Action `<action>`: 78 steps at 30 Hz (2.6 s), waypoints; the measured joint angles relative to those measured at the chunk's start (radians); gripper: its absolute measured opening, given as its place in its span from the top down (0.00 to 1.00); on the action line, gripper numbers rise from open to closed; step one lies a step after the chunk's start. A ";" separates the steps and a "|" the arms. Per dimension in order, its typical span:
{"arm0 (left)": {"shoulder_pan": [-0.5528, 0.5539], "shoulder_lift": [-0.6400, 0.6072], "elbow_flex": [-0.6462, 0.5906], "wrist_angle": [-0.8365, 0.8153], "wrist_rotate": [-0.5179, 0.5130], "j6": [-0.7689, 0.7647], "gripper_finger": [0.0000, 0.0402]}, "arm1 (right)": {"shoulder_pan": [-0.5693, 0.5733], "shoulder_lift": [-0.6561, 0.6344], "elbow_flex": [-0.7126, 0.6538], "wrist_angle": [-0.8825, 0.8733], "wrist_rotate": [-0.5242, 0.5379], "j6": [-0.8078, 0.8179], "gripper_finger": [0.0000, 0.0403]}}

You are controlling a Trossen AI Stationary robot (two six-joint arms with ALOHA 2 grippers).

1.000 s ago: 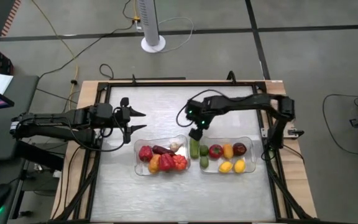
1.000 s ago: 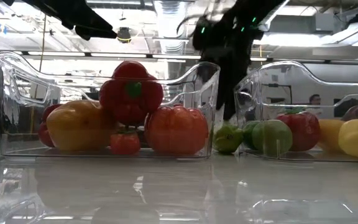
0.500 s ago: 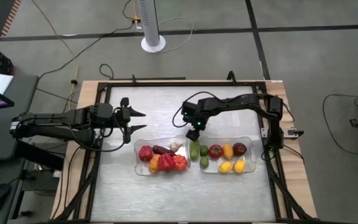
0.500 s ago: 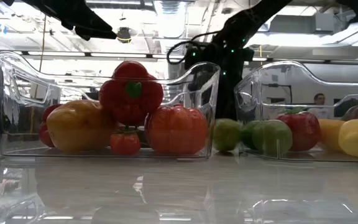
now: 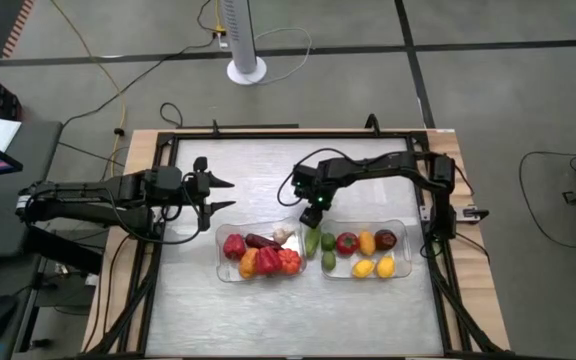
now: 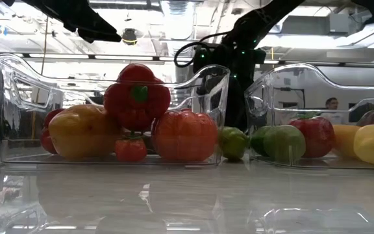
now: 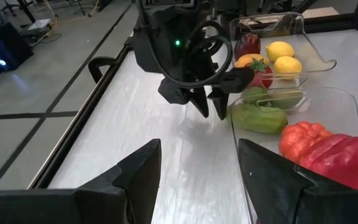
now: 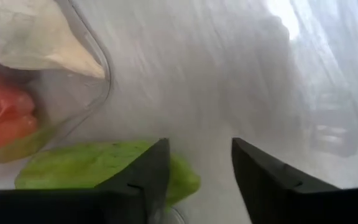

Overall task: Sort produce into baskets
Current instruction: Put the bitter melon into the left transparent bin, then put the cucumber into the left transparent bin

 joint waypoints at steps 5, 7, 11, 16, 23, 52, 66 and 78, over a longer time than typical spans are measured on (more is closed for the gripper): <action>0.000 0.000 0.000 -0.001 0.000 0.001 0.50 | 0.014 0.000 0.000 -0.013 0.005 0.002 0.68; 0.000 0.000 0.000 -0.002 0.000 0.001 0.50 | 0.023 0.000 0.000 -0.016 0.019 0.000 0.78; 0.000 0.000 0.000 -0.008 0.000 0.001 0.50 | 0.036 0.000 0.000 -0.017 0.029 -0.017 0.96; 0.000 0.000 0.000 -0.009 0.000 0.001 0.50 | 0.040 -0.002 0.000 -0.030 0.029 -0.017 0.93; 0.000 0.000 0.000 -0.014 0.000 0.001 0.50 | 0.033 -0.031 0.073 -0.116 0.055 -0.044 0.95; 0.000 0.000 0.000 -0.021 0.000 -0.006 0.50 | 0.280 -0.054 0.150 -0.194 0.211 -0.435 0.24; 0.000 0.000 0.000 -0.021 0.000 -0.007 0.50 | 0.393 -0.050 0.150 -0.153 0.330 -0.841 0.28; 0.000 0.000 0.000 -0.021 0.000 -0.006 0.50 | 0.440 -0.042 0.150 -0.050 0.399 -1.023 0.28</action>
